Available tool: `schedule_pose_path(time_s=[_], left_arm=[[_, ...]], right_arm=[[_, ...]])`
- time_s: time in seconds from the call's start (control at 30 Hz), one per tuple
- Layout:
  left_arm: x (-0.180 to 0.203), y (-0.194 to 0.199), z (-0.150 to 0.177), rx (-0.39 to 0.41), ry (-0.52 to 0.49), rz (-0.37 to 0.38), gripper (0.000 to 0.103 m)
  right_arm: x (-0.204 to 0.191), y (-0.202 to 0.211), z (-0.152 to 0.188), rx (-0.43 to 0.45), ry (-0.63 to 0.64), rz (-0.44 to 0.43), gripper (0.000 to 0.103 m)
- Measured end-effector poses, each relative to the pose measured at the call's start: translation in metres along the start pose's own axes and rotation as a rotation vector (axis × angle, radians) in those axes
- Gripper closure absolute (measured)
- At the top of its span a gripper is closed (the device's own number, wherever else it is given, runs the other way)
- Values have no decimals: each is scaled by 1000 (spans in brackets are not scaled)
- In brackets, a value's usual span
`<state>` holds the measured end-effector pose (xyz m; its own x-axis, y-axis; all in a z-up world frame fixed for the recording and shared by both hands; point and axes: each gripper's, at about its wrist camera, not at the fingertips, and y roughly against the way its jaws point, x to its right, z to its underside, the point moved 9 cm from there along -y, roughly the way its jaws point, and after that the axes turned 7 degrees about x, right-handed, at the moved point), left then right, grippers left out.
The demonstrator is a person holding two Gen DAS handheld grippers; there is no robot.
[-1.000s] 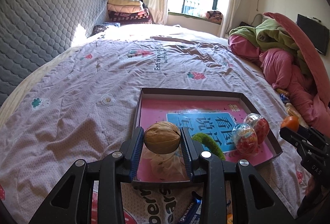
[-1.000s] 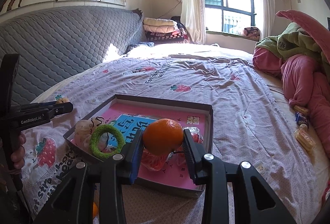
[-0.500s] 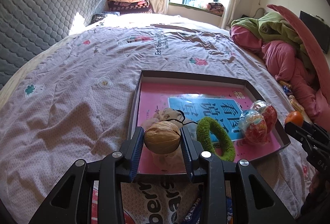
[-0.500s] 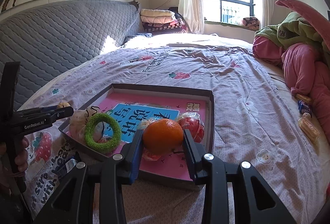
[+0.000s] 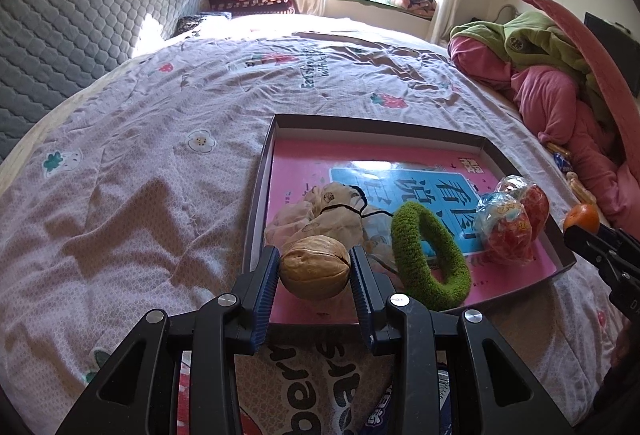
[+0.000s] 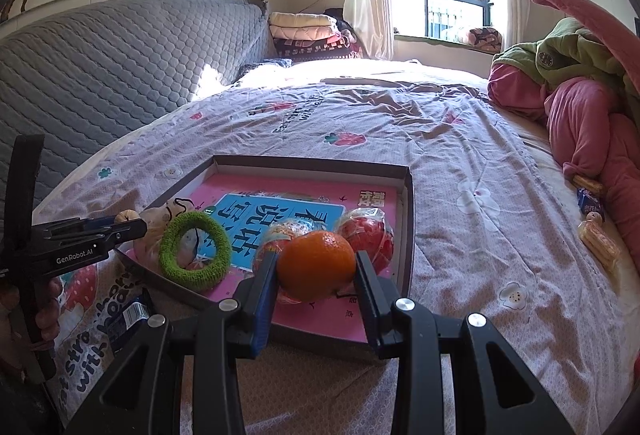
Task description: Organize objects
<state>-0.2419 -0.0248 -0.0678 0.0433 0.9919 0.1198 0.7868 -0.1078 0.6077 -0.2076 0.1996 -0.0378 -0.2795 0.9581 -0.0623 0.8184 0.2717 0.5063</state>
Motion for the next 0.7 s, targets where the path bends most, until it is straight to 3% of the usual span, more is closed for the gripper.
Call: schedule_pose_path(time_s=[0.7], left_arm=[[13,-16,11,-15,-33,32,67]], right_arm=[[8,-25,22,-89,5,43,65]])
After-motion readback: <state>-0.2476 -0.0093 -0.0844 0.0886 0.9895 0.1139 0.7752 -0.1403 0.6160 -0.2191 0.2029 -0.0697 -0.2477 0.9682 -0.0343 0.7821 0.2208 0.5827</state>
